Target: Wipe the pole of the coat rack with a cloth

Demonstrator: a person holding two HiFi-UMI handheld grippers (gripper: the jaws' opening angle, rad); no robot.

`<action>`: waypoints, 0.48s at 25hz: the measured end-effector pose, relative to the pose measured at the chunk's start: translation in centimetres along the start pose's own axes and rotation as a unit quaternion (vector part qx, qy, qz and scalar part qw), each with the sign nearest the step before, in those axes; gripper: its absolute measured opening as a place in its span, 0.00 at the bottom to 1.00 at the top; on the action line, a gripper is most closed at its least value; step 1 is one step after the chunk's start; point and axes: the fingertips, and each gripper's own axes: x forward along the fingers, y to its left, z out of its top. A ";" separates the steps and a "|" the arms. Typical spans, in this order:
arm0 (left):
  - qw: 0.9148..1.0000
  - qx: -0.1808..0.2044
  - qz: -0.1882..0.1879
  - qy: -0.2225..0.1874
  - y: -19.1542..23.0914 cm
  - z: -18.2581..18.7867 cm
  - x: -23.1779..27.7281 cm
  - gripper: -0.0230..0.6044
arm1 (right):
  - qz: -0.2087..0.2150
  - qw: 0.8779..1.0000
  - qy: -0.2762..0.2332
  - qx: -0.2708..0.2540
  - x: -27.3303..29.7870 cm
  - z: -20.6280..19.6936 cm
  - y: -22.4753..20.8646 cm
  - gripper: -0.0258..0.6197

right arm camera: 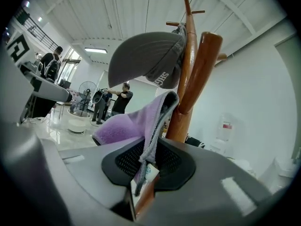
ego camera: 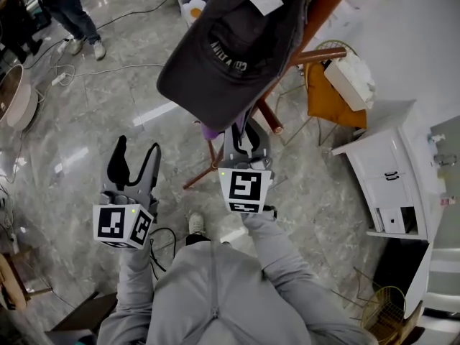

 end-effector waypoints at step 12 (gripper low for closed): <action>1.000 0.001 -0.001 -0.002 -1.2 -0.2 -0.6 0.58 | 0.020 1.000 0.008 -0.002 -1.5 -1.0 0.8 0.12</action>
